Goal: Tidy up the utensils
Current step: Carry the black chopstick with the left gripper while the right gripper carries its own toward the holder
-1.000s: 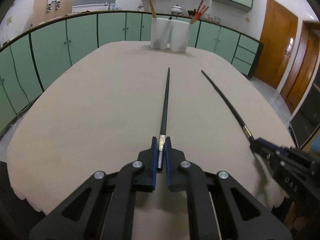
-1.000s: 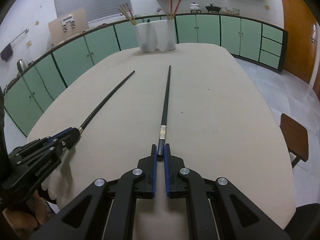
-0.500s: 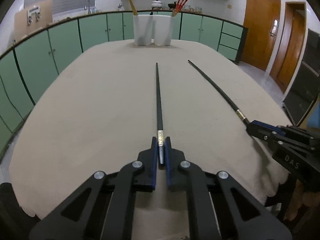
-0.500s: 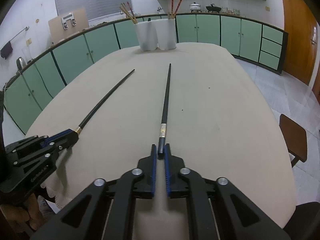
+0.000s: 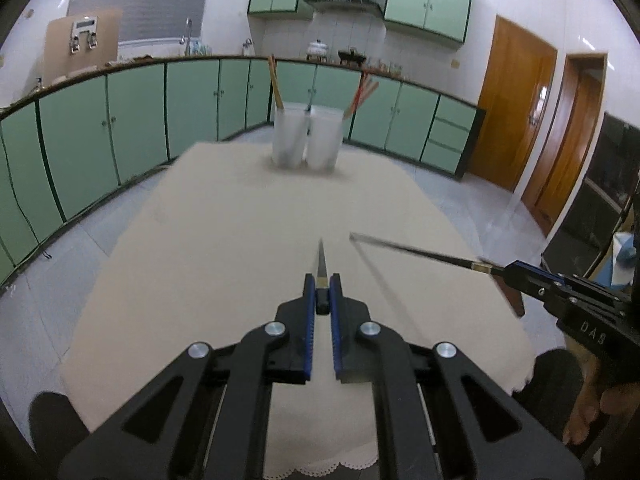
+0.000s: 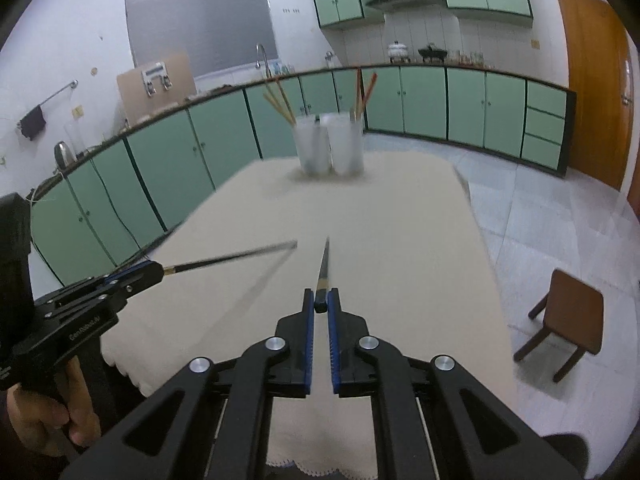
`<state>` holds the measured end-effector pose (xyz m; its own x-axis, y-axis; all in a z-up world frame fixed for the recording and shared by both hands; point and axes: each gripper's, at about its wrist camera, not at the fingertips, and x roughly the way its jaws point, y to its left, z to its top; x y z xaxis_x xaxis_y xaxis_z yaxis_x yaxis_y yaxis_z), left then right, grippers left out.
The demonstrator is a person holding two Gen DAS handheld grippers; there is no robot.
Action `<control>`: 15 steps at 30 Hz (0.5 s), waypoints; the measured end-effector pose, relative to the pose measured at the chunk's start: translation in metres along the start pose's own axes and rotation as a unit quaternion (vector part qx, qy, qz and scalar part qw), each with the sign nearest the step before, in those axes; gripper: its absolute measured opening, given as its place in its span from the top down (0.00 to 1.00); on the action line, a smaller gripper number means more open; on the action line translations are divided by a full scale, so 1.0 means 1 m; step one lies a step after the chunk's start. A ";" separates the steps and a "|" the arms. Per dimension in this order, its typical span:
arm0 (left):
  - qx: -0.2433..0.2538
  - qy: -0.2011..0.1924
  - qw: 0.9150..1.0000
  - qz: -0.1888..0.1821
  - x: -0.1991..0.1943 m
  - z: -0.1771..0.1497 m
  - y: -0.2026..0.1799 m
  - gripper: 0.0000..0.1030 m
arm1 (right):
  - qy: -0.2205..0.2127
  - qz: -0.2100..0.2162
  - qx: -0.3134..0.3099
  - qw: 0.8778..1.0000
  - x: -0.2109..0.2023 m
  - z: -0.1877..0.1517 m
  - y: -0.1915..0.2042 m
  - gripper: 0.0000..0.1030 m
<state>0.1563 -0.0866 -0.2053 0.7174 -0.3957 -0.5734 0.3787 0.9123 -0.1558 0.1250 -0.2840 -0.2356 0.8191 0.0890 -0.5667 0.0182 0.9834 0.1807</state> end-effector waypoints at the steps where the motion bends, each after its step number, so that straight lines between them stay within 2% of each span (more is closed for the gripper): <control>1: -0.001 -0.008 1.000 -0.001 -0.006 0.007 0.000 0.94 | -0.003 0.001 -0.002 1.000 -0.003 0.007 0.001 0.94; 7: 0.006 -0.027 1.000 -0.003 -0.018 0.041 -0.002 0.94 | -0.010 0.019 -0.019 1.000 -0.012 0.049 0.006 0.94; 15: 0.017 -0.014 1.000 -0.016 -0.012 0.070 -0.001 0.94 | 0.011 0.031 -0.042 0.999 0.005 0.087 0.008 0.94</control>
<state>0.1877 -0.0902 -0.1422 0.7205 -0.4285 -0.5453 0.4220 0.8948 -0.1456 0.1788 -0.2891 -0.1668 0.8039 0.1536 -0.5746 -0.0817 0.9854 0.1492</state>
